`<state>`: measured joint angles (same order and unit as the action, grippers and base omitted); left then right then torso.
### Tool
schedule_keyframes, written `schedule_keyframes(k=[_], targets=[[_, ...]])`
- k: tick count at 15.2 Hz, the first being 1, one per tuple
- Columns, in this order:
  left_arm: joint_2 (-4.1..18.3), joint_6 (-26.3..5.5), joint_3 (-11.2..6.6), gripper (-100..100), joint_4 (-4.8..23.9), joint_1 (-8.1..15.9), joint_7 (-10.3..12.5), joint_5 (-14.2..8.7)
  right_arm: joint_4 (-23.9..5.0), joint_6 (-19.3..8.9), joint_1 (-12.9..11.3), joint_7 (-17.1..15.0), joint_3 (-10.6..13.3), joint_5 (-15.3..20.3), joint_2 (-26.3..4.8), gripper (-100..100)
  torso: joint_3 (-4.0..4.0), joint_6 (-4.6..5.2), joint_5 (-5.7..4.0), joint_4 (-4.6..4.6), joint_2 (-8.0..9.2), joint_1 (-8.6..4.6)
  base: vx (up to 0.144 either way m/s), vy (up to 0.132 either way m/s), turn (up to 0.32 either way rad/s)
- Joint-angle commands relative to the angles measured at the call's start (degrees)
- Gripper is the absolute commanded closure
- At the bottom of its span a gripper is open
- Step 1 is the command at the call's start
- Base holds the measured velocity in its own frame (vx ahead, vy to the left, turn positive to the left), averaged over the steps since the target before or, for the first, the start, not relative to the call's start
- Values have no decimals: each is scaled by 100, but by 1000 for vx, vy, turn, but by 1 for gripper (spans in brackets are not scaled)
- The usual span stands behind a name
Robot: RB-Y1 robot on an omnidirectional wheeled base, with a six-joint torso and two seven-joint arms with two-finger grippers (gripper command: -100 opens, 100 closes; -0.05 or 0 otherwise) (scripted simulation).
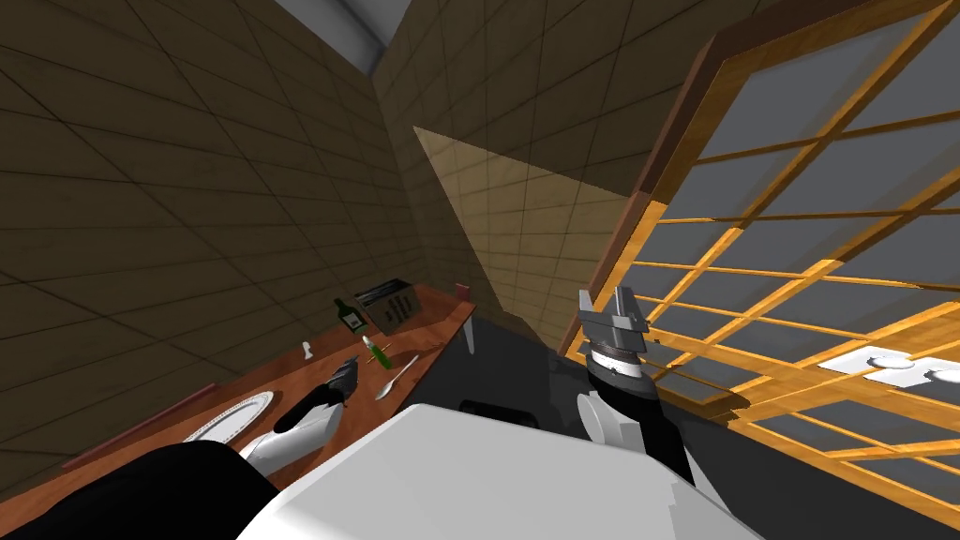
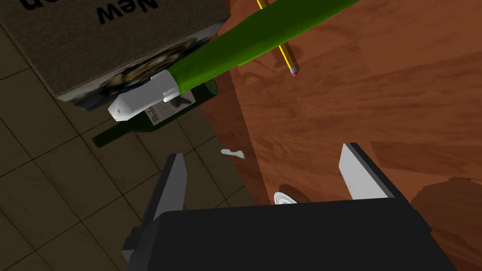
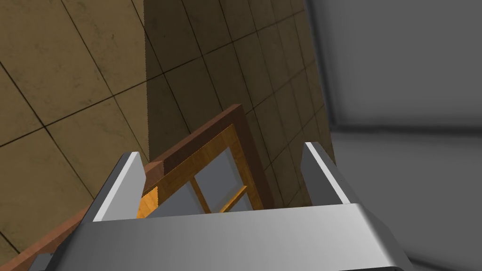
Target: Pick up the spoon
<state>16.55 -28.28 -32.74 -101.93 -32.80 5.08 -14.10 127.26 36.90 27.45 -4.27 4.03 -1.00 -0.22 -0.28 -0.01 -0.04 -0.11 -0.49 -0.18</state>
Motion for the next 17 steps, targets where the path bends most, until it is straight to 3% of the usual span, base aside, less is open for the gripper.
schedule_keyframes(k=[1,2,5,7,8,10,11,13,14,16,17], targets=[[2,-286,-92,-100,216,42,20,-61,0,0,0,0,0,0,0,0,0,0,0,0,0,0,133,-57,21],[2,-292,-92,-100,216,42,20,-61,0,0,0,0,0,0,0,0,-3,1,0,-1,-5,-1,97,-37,15],[-56,-757,-351,-100,504,22,83,-235,0,0,0,0,0,0,0,0,-2,1,2,-1,-3,8,131,-39,9],[-56,-911,-351,-100,504,22,83,-235,0,0,1,0,0,0,0,0,-11,1,1,-4,-19,4,138,-40,12],[-86,-1043,-472,-100,641,15,113,-318,0,0,0,0,0,0,0,0,-7,2,1,-3,-10,6,107,-38,0],[-86,-1204,-472,-100,641,15,113,-318,0,0,0,0,0,0,0,0,-4,2,1,-2,-6,6,106,-37,4],[-114,-1339,-587,-100,771,10,142,-399,0,0,0,0,0,0,0,0,-1,2,1,-1,0,7,114,-37,-2],[-114,-1486,-587,-100,771,10,142,-399,0,0,0,0,0,0,0,0,-2,1,1,-1,-3,6,99,-39,1],[-140,-1668,-696,-100,895,6,169,-476,0,0,0,0,0,0,0,0,1,1,1,0,4,6,104,-51,-7],[-140,-1754,-696,-100,895,6,169,-476,0,0,0,0,0,0,0,0,-1,1,0,0,-1,4,104,-31,4],[-165,-1967,-798,-100,1012,4,196,-550,0,0,0,0,0,0,0,0,1,2,1,0,3,10,105,-29,-12]])
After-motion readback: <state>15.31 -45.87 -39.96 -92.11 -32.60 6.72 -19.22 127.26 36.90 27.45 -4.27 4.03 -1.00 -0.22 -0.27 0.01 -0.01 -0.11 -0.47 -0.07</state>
